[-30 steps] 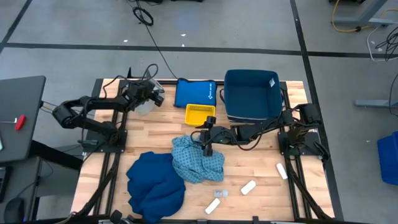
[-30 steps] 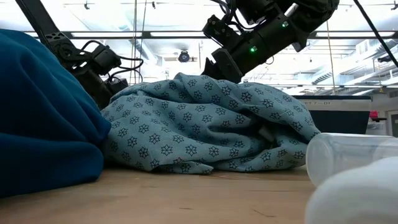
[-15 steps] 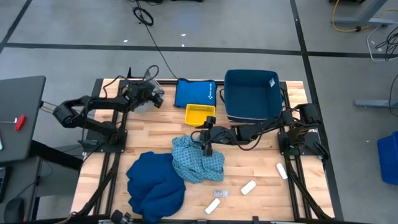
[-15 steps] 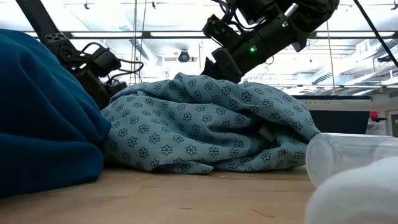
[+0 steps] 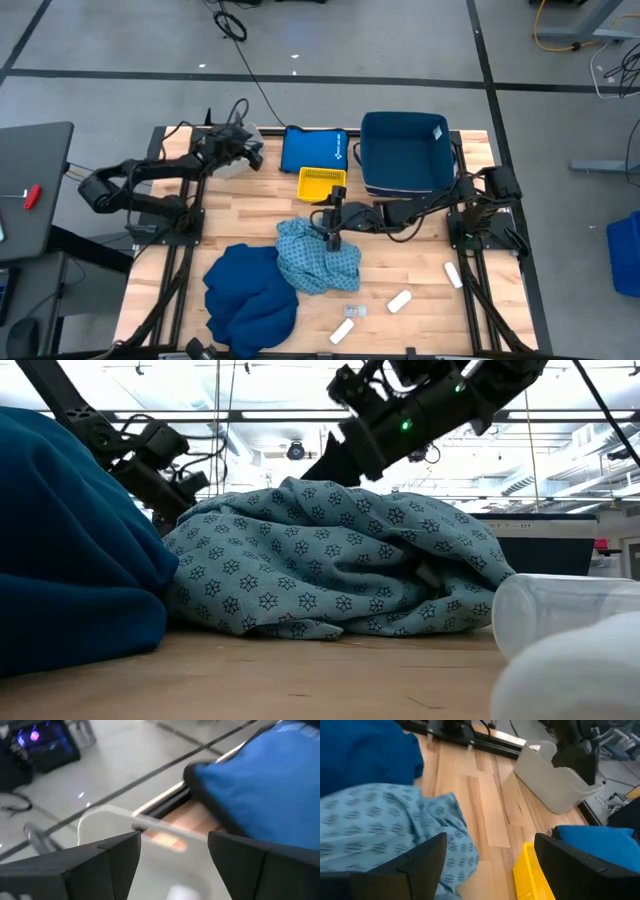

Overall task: Pick & place medical supplies in basket/bin
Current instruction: Put the transparent pill bottle into the gray bin

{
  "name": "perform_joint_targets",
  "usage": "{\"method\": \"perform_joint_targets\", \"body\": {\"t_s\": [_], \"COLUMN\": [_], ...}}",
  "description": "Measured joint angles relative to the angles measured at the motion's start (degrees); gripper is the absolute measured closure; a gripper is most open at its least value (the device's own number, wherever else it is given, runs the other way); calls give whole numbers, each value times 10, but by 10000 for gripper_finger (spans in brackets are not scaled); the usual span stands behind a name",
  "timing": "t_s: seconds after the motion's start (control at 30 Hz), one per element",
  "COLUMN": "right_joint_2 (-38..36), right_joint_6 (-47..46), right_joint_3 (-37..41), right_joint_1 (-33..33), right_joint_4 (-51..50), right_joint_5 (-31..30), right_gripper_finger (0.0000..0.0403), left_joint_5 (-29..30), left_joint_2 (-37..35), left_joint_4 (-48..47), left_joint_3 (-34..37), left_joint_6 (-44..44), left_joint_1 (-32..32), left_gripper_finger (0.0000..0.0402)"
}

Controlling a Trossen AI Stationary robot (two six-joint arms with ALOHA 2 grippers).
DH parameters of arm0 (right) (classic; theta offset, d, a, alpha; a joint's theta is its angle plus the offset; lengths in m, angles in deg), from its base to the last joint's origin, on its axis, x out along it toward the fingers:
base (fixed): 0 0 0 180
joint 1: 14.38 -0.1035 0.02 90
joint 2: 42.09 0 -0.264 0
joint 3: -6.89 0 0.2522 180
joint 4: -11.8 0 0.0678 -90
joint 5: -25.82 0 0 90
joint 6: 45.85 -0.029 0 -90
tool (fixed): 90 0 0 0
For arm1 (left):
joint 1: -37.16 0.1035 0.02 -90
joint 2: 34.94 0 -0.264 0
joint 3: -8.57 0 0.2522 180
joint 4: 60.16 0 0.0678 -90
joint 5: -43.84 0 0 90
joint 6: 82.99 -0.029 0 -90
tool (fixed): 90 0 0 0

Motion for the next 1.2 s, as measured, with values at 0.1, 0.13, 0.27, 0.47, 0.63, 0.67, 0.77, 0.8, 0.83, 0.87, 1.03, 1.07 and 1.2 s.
{"method": "perform_joint_targets", "body": {"t_s": [0.1,0.13,0.27,0.47,0.63,0.67,0.77,0.8,0.83,0.87,1.03,1.07,1.2], "right_joint_2": [-22,-30,-70,-125,-146,-146,-146,-145,-145,-145,-145,-144,-124], "right_joint_6": [12,12,-8,-97,-186,-205,-261,-280,-298,-316,-391,-400,-429], "right_joint_3": [0,0,-1,-1,-1,-1,0,0,0,0,0,0,-7], "right_joint_1": [-12,-16,-35,-77,-125,-134,-164,-174,-182,-191,-229,-235,-247], "right_joint_4": [-14,-21,-126,-320,-449,-464,-493,-495,-499,-504,-513,-509,-470], "right_joint_5": [0,0,18,49,113,125,152,158,165,166,169,169,171], "right_gripper_finger": [94,94,94,94,94,94,94,94,94,94,94,94,94], "left_joint_5": [-61,-90,-209,-369,-399,-395,-376,-369,-363,-354,-293,-285,-249], "left_joint_2": [-30,-40,-84,-127,-129,-129,-129,-129,-129,-129,-129,-129,-129], "left_joint_4": [3,5,5,3,0,1,8,13,19,24,25,26,29], "left_joint_3": [0,0,-1,-1,-1,-1,-1,-1,-1,-1,-1,-1,-1], "left_joint_6": [-8,-8,-8,-2,0,-2,-12,-15,-18,-20,-30,-33,-40], "left_joint_1": [0,0,-15,-85,-179,-199,-254,-270,-286,-301,-364,-373,-397], "left_gripper_finger": [167,167,168,169,169,169,169,169,169,169,169,169,170]}}
